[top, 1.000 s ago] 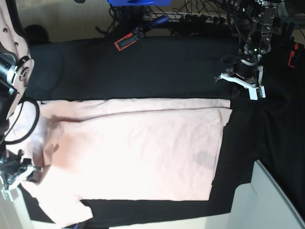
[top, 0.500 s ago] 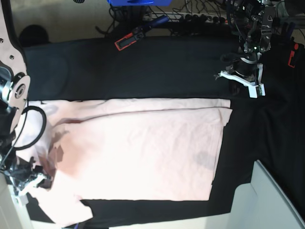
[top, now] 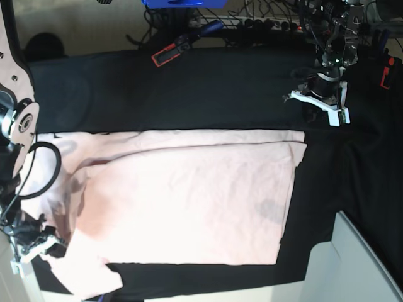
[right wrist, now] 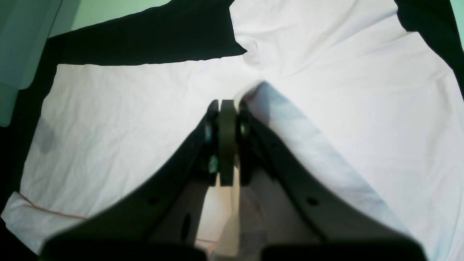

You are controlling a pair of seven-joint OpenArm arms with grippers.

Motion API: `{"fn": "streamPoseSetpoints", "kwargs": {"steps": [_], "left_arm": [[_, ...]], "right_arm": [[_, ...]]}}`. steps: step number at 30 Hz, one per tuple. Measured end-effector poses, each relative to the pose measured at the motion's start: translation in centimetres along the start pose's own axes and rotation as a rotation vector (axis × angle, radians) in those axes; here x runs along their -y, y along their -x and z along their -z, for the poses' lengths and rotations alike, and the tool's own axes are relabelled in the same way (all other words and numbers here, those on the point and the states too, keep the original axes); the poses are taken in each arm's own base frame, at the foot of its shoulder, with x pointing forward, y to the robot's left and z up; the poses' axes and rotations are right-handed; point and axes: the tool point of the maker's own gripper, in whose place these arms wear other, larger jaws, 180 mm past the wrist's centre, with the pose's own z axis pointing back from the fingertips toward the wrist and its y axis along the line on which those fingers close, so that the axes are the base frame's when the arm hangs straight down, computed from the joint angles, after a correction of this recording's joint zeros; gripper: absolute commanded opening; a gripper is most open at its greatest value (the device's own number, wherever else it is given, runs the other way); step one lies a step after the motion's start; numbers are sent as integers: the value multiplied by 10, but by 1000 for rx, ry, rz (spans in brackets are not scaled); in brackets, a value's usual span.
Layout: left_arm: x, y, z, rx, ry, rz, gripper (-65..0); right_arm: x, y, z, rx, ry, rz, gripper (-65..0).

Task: Fold the T-shirt properly
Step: 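Grasp the sleeve with the right gripper and lift it, then fold the sleeve inward over the shirt body with the right gripper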

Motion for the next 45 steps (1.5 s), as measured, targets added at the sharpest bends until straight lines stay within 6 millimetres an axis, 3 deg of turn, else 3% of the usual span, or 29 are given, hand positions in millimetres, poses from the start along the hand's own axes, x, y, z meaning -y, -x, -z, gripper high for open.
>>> {"fn": "streamPoseSetpoints", "kwargs": {"steps": [2, 5, 9, 15, 17, 20, 26, 30, 33, 39, 41, 45], "left_arm": [[0, 1, 0, -1, -1, 0, -650], [0, 1, -1, -3, -1, 0, -650], [-2, 7, -3, -15, -4, 1, -650], [-2, 6, -3, -14, -4, 1, -650], [-2, 7, -3, -14, -3, 1, -650], [-2, 6, -3, -13, -4, 1, -650], [-3, 4, -3, -11, -3, 10, -650], [-7, 1, -3, -9, -8, 20, -650], [-6, 2, -3, -11, -6, 19, -650], [-6, 2, -3, -10, -6, 20, -650], [-7, 2, -3, -10, -6, 20, -650], [-7, 2, -3, -10, -6, 20, -650]], "right_arm": [[0, -5, 0, 30, 0, 1, -650], [18, -15, 0, 92, 111, 59, -649], [20, -13, 2, 93, 131, 73, -635], [9, -10, 7, 94, 110, 81, -328], [8, -14, 6, 130, 94, 133, -279], [10, -13, 1, 181, 69, 225, -277], [45, 33, -29, 34, 146, 195, -274], [44, 78, -39, -104, 148, 197, -271], [38, 95, -42, -98, 104, 345, -271], [61, 128, -58, -110, 201, 527, -271], [56, 137, -56, -129, 197, 545, -271], [26, 154, -41, -174, 140, 580, -271]]}}
